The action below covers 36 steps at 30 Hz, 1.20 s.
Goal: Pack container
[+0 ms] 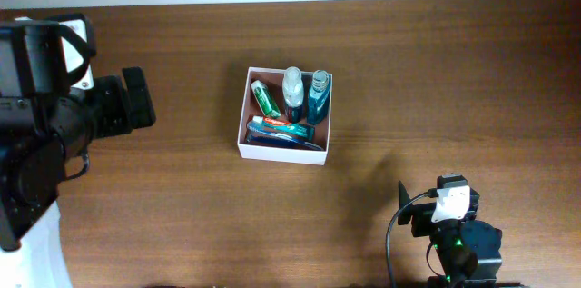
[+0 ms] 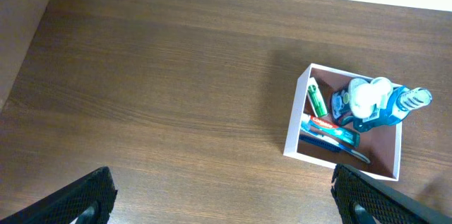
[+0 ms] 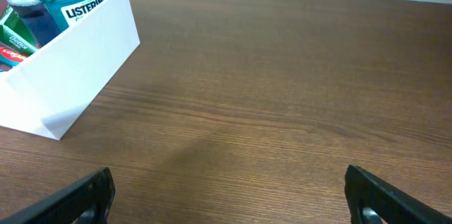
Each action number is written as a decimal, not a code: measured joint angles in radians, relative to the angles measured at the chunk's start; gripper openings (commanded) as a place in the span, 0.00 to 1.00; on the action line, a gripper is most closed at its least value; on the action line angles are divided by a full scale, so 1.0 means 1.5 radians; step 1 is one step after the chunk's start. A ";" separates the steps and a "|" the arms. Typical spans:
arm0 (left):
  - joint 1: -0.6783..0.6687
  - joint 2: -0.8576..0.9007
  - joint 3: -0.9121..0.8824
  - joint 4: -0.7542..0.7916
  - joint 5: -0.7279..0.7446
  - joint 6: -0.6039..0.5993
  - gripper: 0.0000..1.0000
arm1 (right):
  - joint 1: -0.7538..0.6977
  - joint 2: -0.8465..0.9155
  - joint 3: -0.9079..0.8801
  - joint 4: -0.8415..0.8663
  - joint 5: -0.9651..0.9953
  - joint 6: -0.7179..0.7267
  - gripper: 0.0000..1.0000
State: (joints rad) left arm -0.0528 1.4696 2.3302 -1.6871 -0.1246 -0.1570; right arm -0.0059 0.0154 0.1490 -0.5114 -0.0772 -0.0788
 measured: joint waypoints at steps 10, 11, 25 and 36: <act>0.000 0.000 0.000 0.000 0.000 0.000 0.99 | 0.000 0.000 0.000 0.000 0.000 0.001 0.99; 0.000 0.000 0.000 0.000 0.000 0.000 0.99 | 0.000 0.000 0.000 0.000 0.000 0.000 0.99; 0.026 -0.015 -0.015 0.013 -0.002 0.000 0.99 | 0.000 0.000 0.000 0.000 0.000 0.001 0.99; 0.085 -0.331 -0.517 0.498 0.018 0.000 0.99 | 0.000 0.000 -0.001 0.003 -0.002 0.000 0.99</act>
State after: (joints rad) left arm 0.0753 0.9737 1.5555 -0.9401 -0.0971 -0.1574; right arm -0.0063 0.0154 0.1474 -0.5076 -0.0807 -0.0784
